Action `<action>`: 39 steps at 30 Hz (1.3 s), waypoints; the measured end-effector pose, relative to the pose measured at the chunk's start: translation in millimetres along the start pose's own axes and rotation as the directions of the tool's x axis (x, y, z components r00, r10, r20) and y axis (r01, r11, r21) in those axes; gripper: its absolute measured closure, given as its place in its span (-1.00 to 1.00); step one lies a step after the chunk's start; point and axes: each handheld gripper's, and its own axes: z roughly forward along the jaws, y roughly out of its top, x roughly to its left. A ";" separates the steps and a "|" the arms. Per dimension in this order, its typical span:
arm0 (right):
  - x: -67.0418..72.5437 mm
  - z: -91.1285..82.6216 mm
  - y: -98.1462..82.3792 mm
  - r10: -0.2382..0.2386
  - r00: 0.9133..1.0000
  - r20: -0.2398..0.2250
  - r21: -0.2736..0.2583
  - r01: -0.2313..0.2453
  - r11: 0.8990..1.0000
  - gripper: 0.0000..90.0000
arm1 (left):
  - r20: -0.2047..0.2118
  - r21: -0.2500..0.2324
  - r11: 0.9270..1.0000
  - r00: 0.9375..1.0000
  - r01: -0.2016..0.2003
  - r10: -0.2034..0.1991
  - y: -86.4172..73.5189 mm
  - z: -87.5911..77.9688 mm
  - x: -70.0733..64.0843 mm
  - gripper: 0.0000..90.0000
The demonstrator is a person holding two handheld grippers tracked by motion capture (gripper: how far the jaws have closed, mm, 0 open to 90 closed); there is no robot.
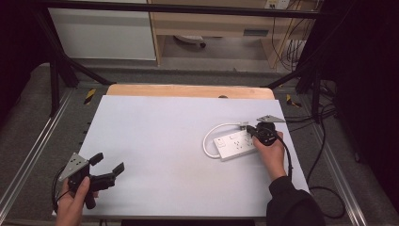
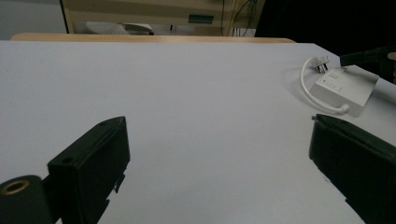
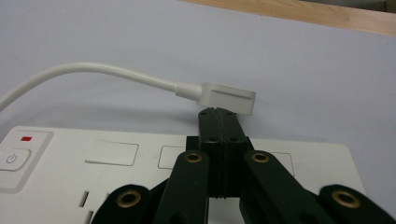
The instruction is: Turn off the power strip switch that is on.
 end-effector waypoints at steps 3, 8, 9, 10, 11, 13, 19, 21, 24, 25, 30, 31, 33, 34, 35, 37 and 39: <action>-0.4 0.1 -1.7 0.007 1.000 -0.007 0.002 -0.007 1.000 1.00 | 0.002 0.000 1.000 1.000 -0.001 0.001 0.0 0.1 0.0 -0.88; -0.1 -0.3 -3.7 0.008 1.000 -0.009 -0.007 -0.008 1.000 1.00 | 0.000 -0.001 1.000 1.000 0.000 0.000 0.0 0.0 0.1 -0.88; 0.0 -0.6 -3.8 0.008 1.000 -0.010 -0.005 -0.008 1.000 1.00 | 0.002 -0.002 1.000 1.000 -0.001 0.001 0.1 0.0 0.0 -0.88; 0.0 -0.8 -3.9 0.007 1.000 -0.009 -0.008 -0.007 1.000 1.00 | 0.002 -0.003 1.000 1.000 -0.001 0.001 0.1 -0.1 0.0 -0.88; 0.3 -1.1 -4.0 0.009 1.000 -0.010 -0.009 -0.009 1.000 1.00 | 0.002 -0.002 1.000 1.000 -0.001 0.001 0.1 -0.2 0.0 -0.88; 0.5 -1.2 -4.2 0.006 1.000 -0.010 -0.008 -0.006 1.000 1.00 | 0.002 -0.001 1.000 1.000 -0.001 0.001 0.0 -0.1 -0.1 -0.88; 1.0 -1.6 -5.4 0.007 1.000 -0.010 -0.007 -0.007 1.000 1.00 | 0.002 0.000 1.000 1.000 -0.002 0.002 0.0 0.1 -0.2 -0.88; 1.2 -1.3 -5.9 0.006 1.000 -0.010 -0.008 -0.006 1.000 1.00 | 0.003 0.000 1.000 1.000 -0.002 0.002 0.0 0.0 -0.1 -0.88; 1.6 -1.0 -6.1 0.000 1.000 -0.010 -0.006 0.000 1.000 1.00 | 0.003 0.000 1.000 1.000 -0.002 0.002 0.0 0.1 -0.2 -0.88; 1.5 -0.9 -6.2 -0.005 1.000 -0.009 -0.006 0.005 1.000 1.00 | 0.003 0.000 1.000 1.000 -0.002 0.002 0.0 0.1 -0.2 -0.88; 1.9 -1.0 -6.7 0.000 1.000 -0.011 -0.008 0.000 1.000 1.00 | 0.003 -0.001 1.000 1.000 -0.002 0.002 0.0 0.0 -0.1 -0.88; 1.8 -1.0 -6.8 -0.002 1.000 -0.011 -0.009 0.002 1.000 1.00 | 0.003 -0.001 1.000 1.000 -0.002 0.002 0.0 -0.1 -0.2 -0.88; 1.9 -1.0 -7.0 0.001 1.000 -0.011 -0.009 -0.001 1.000 1.00 | 0.003 -0.001 1.000 1.000 -0.002 0.002 0.1 -0.1 -0.3 -0.88; 1.9 -1.0 -7.1 0.001 1.000 -0.011 -0.010 -0.001 1.000 1.00 | 0.003 -0.001 1.000 1.000 -0.002 0.002 0.1 -0.1 -0.3 -0.88; 1.8 -1.0 -7.3 0.002 1.000 -0.012 -0.011 -0.002 1.000 1.00 | 0.003 -0.001 1.000 1.000 -0.002 0.002 0.1 -0.1 -0.3 -0.88; 1.8 -1.1 -7.5 0.002 1.000 -0.011 -0.011 -0.002 1.000 1.00 | 0.002 -0.001 1.000 1.000 -0.002 0.002 0.1 -0.1 -0.2 -0.88; 1.8 -1.1 -7.7 0.001 1.000 -0.012 -0.013 -0.001 1.000 1.00 | 0.002 0.000 1.000 1.000 -0.003 0.003 0.0 0.0 -0.2 -0.88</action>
